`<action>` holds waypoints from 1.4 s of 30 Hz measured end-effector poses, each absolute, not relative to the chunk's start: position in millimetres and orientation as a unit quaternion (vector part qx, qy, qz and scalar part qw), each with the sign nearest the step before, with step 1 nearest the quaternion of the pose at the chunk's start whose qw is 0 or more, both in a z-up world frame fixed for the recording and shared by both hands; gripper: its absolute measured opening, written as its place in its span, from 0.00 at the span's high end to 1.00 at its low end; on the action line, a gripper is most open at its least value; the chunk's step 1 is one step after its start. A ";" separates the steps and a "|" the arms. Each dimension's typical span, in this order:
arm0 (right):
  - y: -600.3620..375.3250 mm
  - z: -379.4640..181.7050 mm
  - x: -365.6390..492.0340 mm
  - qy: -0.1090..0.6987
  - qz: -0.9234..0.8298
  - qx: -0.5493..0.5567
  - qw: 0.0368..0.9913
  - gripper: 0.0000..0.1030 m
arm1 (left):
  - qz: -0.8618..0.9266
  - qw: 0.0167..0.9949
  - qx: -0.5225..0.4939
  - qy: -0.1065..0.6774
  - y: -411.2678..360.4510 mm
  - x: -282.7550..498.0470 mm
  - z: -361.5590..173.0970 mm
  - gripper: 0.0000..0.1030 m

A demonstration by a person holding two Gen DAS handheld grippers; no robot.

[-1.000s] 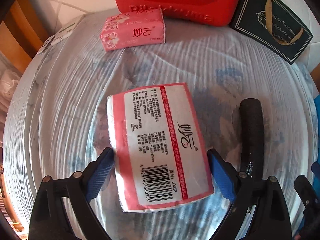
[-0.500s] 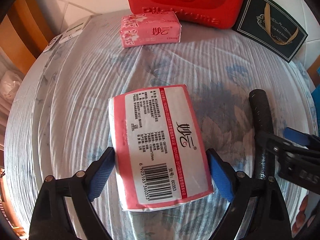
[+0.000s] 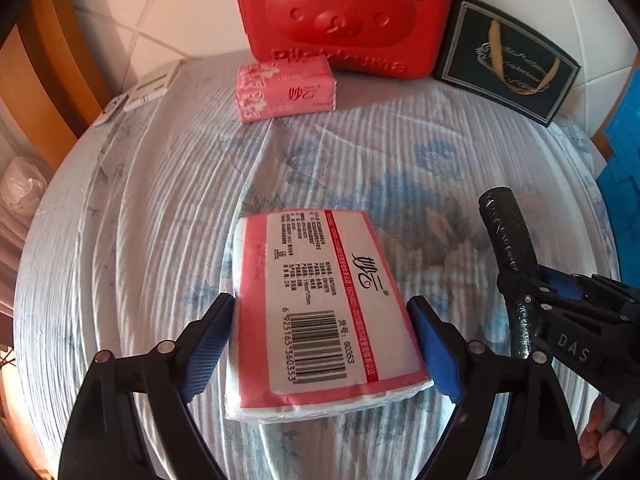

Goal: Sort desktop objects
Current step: 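Carry the tissue pack and black roll into the blue crate and release both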

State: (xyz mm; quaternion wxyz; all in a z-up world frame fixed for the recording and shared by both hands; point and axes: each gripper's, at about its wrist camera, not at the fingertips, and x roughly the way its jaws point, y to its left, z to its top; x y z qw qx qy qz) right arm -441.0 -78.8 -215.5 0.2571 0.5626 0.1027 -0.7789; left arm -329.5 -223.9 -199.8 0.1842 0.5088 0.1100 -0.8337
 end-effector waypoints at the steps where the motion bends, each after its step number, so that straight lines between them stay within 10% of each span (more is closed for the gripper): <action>1: -72.6 -208.4 -435.5 0.098 -0.782 0.557 0.261 0.66 | -0.837 0.182 0.505 0.106 -219.7 -325.2 -195.0 0.16; 32: 139.9 18.1 -251.7 -0.017 -0.919 0.315 0.238 0.66 | -0.938 0.059 0.340 0.018 -44.6 -202.9 -29.5 0.16; 42: 254.9 72.6 -230.0 -0.052 -0.960 0.220 0.165 0.66 | -0.962 0.000 0.275 -0.002 47.5 -227.3 34.4 0.39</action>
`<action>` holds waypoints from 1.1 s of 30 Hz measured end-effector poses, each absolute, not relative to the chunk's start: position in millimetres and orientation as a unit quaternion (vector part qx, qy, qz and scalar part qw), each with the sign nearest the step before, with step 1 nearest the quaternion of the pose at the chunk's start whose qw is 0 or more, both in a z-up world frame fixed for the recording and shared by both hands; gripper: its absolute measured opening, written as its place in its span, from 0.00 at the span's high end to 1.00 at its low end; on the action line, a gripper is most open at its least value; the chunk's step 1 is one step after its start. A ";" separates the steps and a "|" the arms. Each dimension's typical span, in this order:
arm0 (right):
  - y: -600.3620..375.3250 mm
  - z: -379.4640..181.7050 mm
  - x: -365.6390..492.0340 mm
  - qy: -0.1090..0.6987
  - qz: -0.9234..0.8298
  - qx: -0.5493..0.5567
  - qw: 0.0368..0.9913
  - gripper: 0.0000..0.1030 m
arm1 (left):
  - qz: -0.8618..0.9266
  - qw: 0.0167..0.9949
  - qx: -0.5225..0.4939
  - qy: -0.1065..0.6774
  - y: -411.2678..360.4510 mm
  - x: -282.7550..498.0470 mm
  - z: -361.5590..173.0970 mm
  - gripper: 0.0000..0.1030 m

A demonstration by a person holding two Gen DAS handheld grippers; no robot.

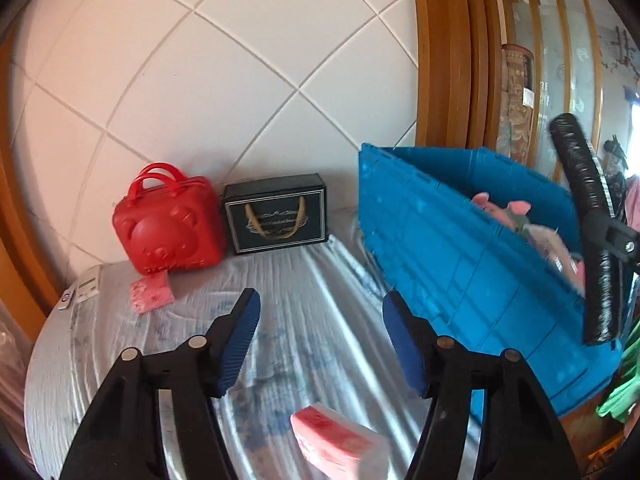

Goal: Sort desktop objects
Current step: 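Carry the tissue pack and black roll into the blue crate and release both, then grasp a pink flower tissue pack with the right tool while the left tool grasps another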

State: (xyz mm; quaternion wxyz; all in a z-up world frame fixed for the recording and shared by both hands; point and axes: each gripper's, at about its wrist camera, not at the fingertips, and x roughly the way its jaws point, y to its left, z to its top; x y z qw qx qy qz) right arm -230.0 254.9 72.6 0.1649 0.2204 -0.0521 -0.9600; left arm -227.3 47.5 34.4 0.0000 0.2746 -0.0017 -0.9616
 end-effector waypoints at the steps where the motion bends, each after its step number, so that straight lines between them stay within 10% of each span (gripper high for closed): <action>1: 264.8 77.0 -229.7 -0.055 -0.963 0.213 0.156 0.66 | -0.961 -0.002 0.275 0.002 50.9 -229.8 34.8 0.39; 12: 402.5 49.7 -281.8 -0.055 -0.965 0.249 -0.057 0.63 | -0.920 0.070 0.386 0.009 35.7 -247.4 -51.5 0.29; 15: 411.8 47.0 -284.1 -0.059 -0.964 0.249 -0.066 0.30 | -0.907 0.078 0.414 0.018 23.8 -246.7 -73.0 0.29; 24: 350.2 82.8 -220.7 -0.024 -0.986 0.162 0.040 0.03 | -0.886 0.096 0.453 0.030 -18.1 -224.6 -110.3 0.28; 33: 237.3 79.4 -187.0 0.017 -0.972 0.170 0.164 0.00 | -0.875 0.124 0.463 0.064 -103.4 -195.9 -122.1 0.28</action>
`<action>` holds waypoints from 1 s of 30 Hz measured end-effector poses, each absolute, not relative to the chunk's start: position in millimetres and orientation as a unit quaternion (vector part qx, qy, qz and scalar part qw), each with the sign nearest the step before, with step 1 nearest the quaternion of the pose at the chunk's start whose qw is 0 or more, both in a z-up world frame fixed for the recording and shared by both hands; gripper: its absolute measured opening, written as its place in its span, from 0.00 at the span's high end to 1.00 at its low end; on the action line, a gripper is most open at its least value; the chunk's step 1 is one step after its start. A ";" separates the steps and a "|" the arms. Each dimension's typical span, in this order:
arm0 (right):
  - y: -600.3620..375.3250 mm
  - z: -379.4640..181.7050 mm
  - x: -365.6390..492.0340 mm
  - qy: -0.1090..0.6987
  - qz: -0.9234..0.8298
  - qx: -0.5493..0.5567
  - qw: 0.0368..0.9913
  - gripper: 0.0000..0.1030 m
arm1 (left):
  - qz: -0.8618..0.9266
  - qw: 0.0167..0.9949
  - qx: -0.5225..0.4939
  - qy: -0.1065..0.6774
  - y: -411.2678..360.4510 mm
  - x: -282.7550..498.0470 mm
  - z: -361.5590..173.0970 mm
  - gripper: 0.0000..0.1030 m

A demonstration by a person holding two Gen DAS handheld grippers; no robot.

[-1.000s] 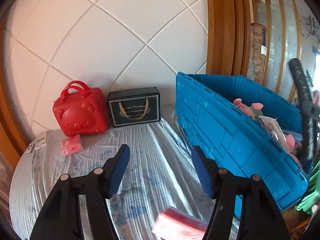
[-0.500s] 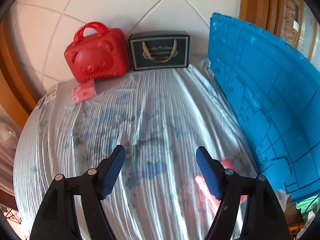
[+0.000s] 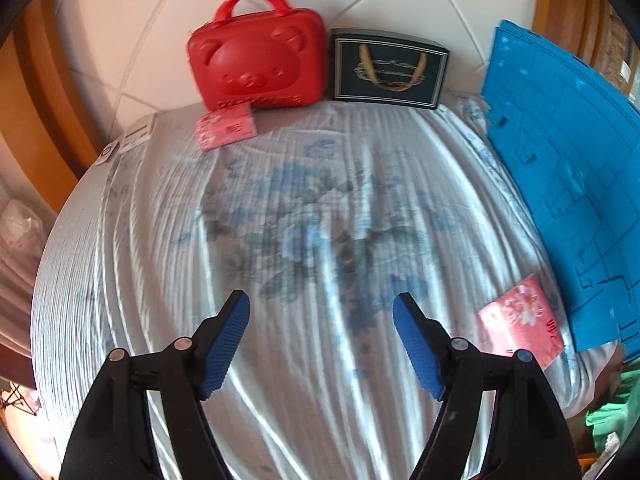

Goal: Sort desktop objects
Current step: 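Grasp a pink flower tissue pack with the right tool while the left tool grasps another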

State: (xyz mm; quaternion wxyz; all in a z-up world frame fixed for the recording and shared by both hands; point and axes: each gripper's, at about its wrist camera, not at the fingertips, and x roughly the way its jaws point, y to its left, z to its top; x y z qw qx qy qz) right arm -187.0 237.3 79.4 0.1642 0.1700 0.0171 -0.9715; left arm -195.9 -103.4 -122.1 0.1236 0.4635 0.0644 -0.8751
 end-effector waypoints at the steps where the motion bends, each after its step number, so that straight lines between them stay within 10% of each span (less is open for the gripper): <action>1: 226.8 74.0 -188.4 0.020 -0.969 0.179 0.171 0.00 | -0.873 0.130 0.465 0.067 -114.7 -192.5 -123.4 0.28; 18: 133.7 -163.8 -260.3 0.057 -0.867 0.478 0.126 0.00 | -0.869 0.084 0.487 0.019 -263.2 -216.3 -149.3 0.26; 30: 150.3 -224.9 -323.4 0.060 -0.807 0.586 0.038 0.05 | -0.869 0.012 0.493 -0.042 -363.5 -371.2 -152.4 0.26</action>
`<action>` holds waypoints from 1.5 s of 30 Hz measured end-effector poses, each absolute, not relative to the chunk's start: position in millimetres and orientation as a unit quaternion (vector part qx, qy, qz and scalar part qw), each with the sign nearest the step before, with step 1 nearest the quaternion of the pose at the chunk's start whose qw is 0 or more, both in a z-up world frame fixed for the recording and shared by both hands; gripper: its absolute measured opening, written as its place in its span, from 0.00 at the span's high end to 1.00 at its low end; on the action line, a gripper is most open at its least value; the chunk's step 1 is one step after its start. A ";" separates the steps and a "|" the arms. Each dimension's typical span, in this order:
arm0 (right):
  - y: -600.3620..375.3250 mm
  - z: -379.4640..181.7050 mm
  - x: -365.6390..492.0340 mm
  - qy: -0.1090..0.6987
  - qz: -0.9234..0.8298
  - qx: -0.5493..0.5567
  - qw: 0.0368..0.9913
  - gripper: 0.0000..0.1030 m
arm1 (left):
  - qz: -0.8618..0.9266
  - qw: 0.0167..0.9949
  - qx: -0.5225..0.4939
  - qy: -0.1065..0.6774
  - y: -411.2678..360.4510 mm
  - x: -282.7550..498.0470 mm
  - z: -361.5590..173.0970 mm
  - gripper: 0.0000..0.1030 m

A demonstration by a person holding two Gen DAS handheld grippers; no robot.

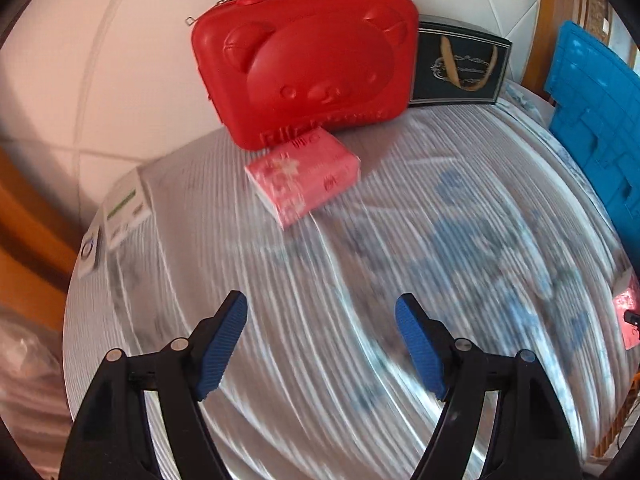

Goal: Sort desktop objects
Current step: 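Grasp a pink flower tissue pack with the right tool while the left tool grasps another, then carry both pink tissue packs over the blue crate and release them inside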

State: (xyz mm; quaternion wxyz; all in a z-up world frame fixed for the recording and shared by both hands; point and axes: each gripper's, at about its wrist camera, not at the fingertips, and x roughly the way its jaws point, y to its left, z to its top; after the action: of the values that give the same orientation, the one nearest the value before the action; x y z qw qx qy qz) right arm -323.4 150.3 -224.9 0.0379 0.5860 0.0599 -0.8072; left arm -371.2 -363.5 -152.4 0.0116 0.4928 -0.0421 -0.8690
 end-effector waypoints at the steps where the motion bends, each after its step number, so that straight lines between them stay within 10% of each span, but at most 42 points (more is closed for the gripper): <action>1: 150.4 -225.1 -328.0 0.054 -0.806 0.588 0.030 0.05 | -0.868 0.007 0.495 -0.045 -367.8 -387.6 -154.6 0.26; 22: 138.4 -233.6 -379.9 0.009 -0.780 0.625 0.007 0.03 | -0.784 -0.093 0.558 -0.254 -346.2 -563.7 -252.4 0.09; 45: 161.8 -217.2 -349.4 0.016 -0.783 0.621 0.022 0.09 | -0.825 -0.020 0.557 -0.090 -341.4 -446.6 -230.4 0.05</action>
State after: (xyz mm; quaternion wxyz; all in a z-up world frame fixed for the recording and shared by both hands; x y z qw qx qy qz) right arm -349.4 161.8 -217.2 0.0220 0.6211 0.0161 -0.7833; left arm -446.6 -341.4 -230.4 -0.0196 0.5572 -0.0901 -0.8252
